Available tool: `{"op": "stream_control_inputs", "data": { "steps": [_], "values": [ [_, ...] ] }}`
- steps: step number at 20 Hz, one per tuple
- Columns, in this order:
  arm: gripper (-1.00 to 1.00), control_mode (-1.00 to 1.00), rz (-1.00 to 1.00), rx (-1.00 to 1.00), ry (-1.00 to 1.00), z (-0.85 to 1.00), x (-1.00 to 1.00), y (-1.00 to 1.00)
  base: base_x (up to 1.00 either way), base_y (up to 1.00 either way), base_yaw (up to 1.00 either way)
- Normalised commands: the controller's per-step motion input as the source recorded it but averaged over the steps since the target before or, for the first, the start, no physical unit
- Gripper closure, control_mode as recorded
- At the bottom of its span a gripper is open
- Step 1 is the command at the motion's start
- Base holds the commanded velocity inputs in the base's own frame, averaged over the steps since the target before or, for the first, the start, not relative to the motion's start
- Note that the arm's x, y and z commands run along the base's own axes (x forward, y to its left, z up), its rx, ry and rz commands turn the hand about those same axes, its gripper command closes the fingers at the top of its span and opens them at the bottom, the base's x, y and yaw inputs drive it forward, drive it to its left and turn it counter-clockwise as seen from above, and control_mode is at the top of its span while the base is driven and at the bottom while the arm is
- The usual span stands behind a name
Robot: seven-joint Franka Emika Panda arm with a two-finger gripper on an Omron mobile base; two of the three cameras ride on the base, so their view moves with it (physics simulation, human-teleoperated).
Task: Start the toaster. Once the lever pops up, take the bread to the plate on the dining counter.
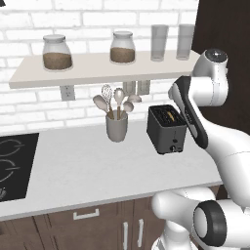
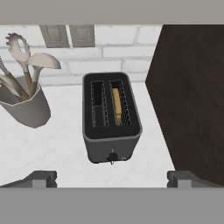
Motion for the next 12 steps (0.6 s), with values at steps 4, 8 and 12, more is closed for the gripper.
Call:
{"op": "stream_control_inputs", "data": {
  "steps": [4,8,12],
  "values": [
    [-1.0,-1.0,0.0,0.0,0.0,0.0,0.0,0.0,0.0,0.0,0.0],
    [-1.0,-1.0,0.0,0.0,0.0,0.0,0.0,0.0,0.0,0.0,0.0],
    [-1.0,-1.0,0.0,0.0,0.0,0.0,0.0,0.0,0.0,0.0,0.0]
  ]
}}
